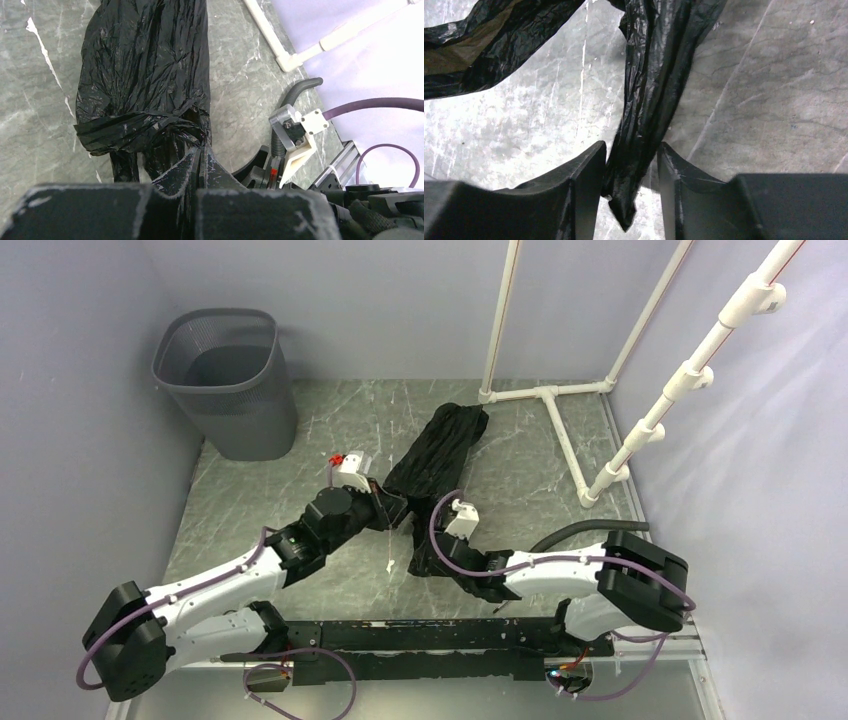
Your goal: Put the trash bags into the trash bin
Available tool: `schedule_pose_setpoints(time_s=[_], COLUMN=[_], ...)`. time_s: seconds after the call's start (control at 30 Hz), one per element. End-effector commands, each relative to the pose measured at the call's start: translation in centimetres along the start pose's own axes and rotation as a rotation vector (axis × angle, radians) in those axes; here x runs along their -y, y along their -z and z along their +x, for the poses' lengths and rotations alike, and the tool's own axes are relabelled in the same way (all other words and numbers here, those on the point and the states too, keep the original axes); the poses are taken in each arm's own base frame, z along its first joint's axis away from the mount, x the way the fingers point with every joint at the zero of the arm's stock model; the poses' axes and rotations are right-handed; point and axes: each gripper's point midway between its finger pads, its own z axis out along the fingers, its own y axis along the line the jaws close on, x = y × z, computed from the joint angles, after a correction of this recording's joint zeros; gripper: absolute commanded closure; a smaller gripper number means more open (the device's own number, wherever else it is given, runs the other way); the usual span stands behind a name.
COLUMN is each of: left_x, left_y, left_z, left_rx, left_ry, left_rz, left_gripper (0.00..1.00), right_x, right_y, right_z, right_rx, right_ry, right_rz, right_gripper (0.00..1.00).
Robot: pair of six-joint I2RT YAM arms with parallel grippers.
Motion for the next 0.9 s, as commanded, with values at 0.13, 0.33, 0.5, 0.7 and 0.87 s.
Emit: schedule_pose_setpoints(time_s=[0.13, 0.33, 0.5, 0.7, 0.87], left_x=[0.4, -0.2, 0.3, 1.7, 0.4], left_y=[-0.3, -0.5, -0.9, -1.3, -2.0], left_z=[-1.6, -0.7, 0.2, 1.7, 4.1], left_rx=[0.047, 0.006, -0.045, -0.119, -0.203], left_ry=[-0.012, -0.075, -0.127, -0.163, -0.214], left_rz=[0.004, 0.008, 0.082, 0.233, 0.226], left_gripper=[0.98, 0.98, 0.90, 0.66, 0.35], right_x=[-1.3, -1.6, -3.0, -4.1, -4.2], right_y=[1.3, 2.7, 3.2, 3.3, 3.5], right_z=[-2.6, -6.3, -10.4, -14.3, -16.1], right_rx=[0.076, 0.100, 0.049, 0.012, 0.027], right_ry=[0.023, 0.099, 0.017, 0.029, 0.055], right_rz=[0.011, 0.000, -0.206, -0.288, -0.261], right_gripper=[0.92, 1.00, 1.00, 1.00, 1.00])
